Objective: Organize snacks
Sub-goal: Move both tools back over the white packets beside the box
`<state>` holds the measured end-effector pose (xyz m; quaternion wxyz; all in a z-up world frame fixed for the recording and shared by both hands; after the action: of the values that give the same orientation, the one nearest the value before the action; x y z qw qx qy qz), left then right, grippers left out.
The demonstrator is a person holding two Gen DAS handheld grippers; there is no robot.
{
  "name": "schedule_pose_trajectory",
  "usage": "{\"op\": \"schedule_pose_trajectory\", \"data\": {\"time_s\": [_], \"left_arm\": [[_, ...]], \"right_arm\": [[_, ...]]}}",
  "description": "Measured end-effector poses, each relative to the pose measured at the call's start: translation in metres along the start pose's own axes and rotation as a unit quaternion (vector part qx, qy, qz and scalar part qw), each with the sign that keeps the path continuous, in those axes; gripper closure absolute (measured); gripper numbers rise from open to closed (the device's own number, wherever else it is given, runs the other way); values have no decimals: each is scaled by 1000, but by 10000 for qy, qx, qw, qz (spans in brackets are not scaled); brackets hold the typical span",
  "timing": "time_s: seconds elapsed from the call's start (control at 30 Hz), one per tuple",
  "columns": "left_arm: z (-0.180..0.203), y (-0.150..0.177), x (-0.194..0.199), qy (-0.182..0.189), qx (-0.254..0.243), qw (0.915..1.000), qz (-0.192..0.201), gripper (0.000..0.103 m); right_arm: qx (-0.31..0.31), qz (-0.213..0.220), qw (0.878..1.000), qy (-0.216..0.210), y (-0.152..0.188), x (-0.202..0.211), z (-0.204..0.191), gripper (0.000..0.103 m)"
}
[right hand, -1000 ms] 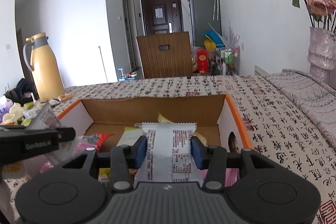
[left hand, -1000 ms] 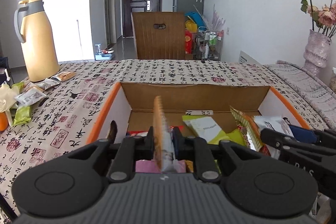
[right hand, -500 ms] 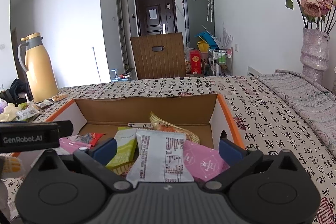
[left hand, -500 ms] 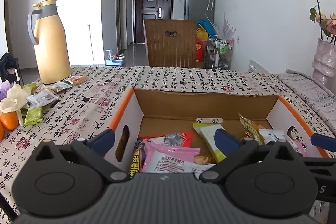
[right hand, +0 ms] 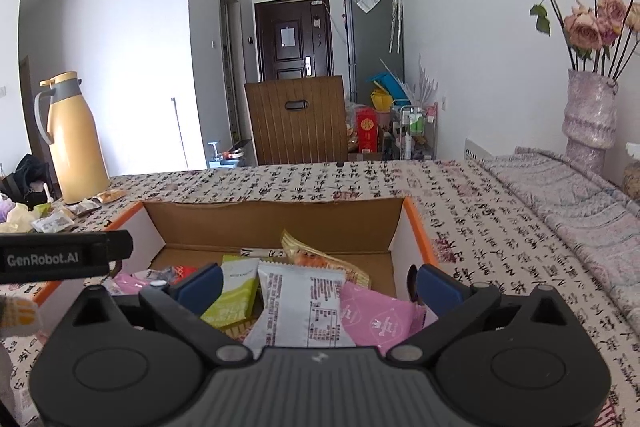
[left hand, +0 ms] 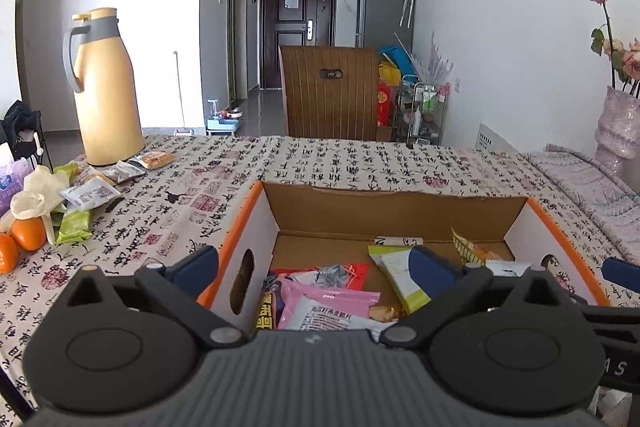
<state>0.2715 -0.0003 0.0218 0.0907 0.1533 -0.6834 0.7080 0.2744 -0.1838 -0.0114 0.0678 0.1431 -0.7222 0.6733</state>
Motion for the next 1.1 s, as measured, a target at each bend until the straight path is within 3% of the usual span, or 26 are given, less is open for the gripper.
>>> {"op": "schedule_pose_trajectory", "data": {"time_s": [0.53,1.1], "left_arm": [[-10,7,59,-34,-59,9998,160,0],[-26,54,105,-10,-241,9996,-145,0]], "right_arm": [[105,35,9999,-29,6,60,-6,0],[131,-292,9994,-156,47,120,-6,0]]}}
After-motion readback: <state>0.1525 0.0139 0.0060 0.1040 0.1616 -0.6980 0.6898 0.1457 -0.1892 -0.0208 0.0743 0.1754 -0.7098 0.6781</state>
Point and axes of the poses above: each gripper's, at about its wrist camera, not at the fingertips, and x roughly against the way its jaws point, z to its right, y to its underside, the point moved 4 cm from there along -x, roughly the way its jaws point, and after that the axes turned 9 degrees about z, right-handed, at the moved point
